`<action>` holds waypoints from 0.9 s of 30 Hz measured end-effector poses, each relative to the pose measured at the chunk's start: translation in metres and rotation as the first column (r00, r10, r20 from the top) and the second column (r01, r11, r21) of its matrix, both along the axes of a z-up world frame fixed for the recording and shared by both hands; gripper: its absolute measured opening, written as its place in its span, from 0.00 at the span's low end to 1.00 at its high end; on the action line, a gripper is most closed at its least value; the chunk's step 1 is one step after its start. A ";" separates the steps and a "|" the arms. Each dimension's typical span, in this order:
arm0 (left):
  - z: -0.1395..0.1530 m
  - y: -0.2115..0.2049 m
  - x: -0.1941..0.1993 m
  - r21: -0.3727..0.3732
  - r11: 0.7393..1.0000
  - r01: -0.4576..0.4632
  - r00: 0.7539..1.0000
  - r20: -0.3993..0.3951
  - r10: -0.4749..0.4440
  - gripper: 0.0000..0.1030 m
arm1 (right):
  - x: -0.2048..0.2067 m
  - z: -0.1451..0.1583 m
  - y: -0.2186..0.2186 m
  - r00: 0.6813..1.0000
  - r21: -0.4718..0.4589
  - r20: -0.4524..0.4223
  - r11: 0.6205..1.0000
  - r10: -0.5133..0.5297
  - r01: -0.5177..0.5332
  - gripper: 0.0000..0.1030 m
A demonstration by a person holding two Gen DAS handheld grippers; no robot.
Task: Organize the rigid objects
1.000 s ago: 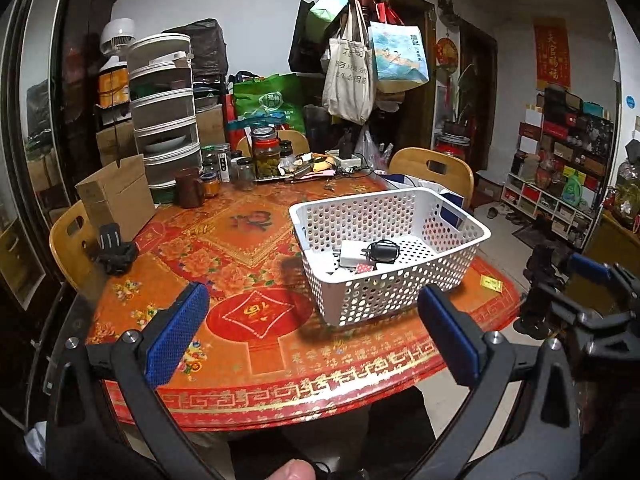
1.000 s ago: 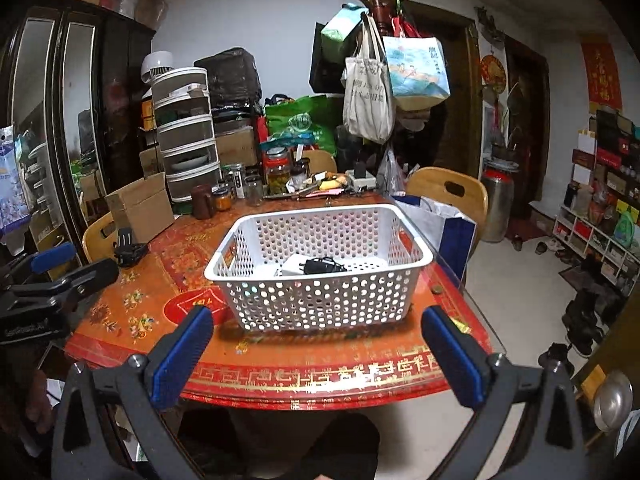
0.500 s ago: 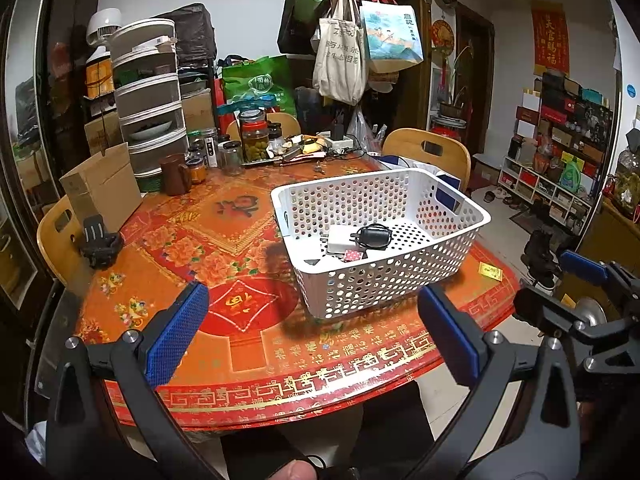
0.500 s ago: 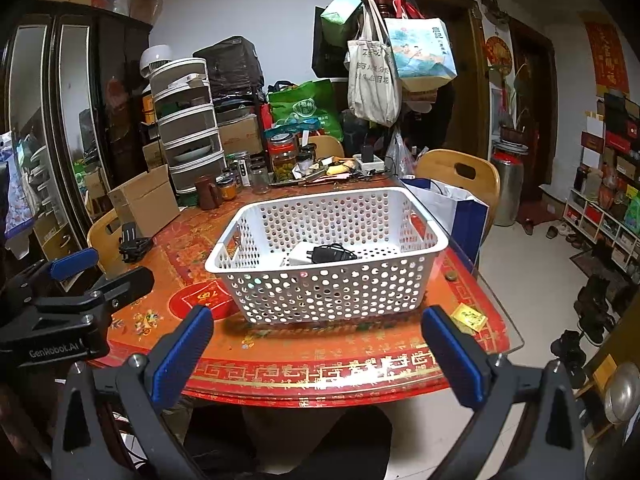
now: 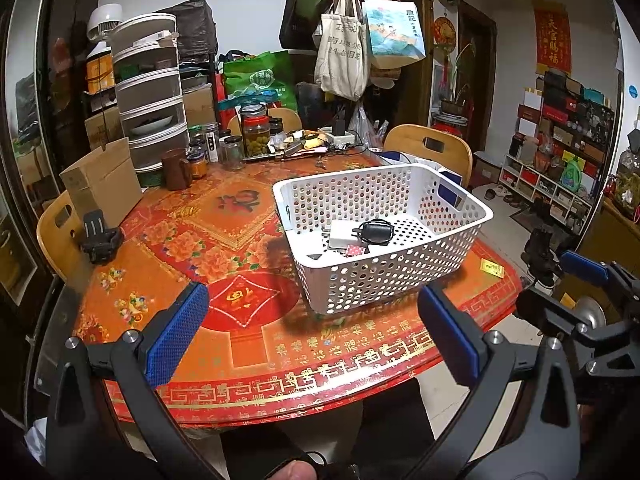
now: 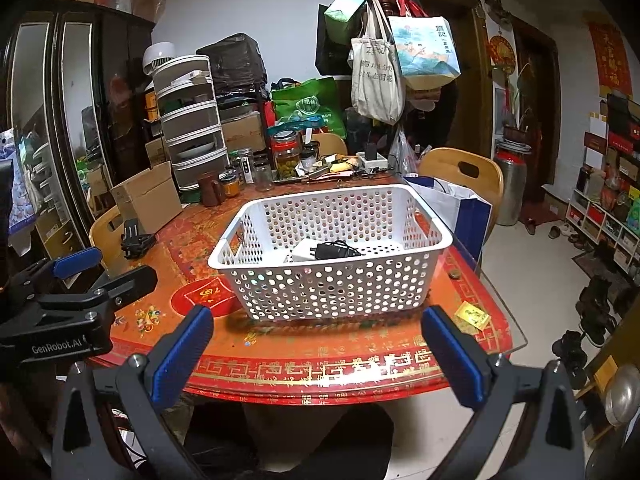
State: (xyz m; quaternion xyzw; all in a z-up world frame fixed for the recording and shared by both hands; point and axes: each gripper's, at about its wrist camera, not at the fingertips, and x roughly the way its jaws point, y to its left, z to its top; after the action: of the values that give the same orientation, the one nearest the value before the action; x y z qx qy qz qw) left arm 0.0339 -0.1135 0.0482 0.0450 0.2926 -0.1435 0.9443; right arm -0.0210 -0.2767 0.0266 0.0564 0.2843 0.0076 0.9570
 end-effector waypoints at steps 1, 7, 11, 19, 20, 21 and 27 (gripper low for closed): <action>0.000 0.000 0.000 0.000 1.000 -0.001 1.000 0.000 0.001 1.00 | 0.000 0.000 0.000 1.000 0.000 0.000 1.000 0.001 -0.001 1.00; 0.000 -0.003 0.001 -0.001 1.000 -0.004 1.000 0.000 0.004 1.00 | 0.000 0.001 0.000 1.000 -0.002 -0.001 1.000 0.004 -0.004 1.00; -0.003 -0.001 0.000 0.003 1.000 -0.001 1.000 -0.006 0.001 1.00 | -0.001 0.001 0.001 1.000 -0.002 -0.001 1.000 0.006 -0.006 1.00; -0.005 -0.001 0.000 0.003 1.000 0.000 1.000 -0.005 0.000 1.00 | -0.002 0.001 -0.001 1.000 -0.001 0.005 1.000 0.004 -0.004 1.00; -0.005 0.000 0.000 0.003 1.000 0.000 1.000 -0.005 0.000 1.00 | -0.002 0.001 -0.001 1.000 0.000 0.005 1.000 0.004 -0.004 1.00; -0.005 0.000 0.000 0.002 1.000 0.001 1.000 -0.006 -0.001 1.00 | -0.003 0.001 -0.001 1.000 0.000 0.005 1.000 0.004 -0.004 1.00; -0.004 -0.001 0.000 0.003 1.000 0.001 1.000 -0.004 -0.001 1.00 | -0.002 0.001 -0.001 1.000 -0.005 0.003 1.000 0.010 -0.010 1.00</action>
State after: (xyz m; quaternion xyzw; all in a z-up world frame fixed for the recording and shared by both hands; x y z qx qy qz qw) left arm 0.0342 -0.1140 0.0439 0.0464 0.2948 -0.1438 0.9435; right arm -0.0233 -0.2781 0.0274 0.0523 0.2831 0.0117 0.9576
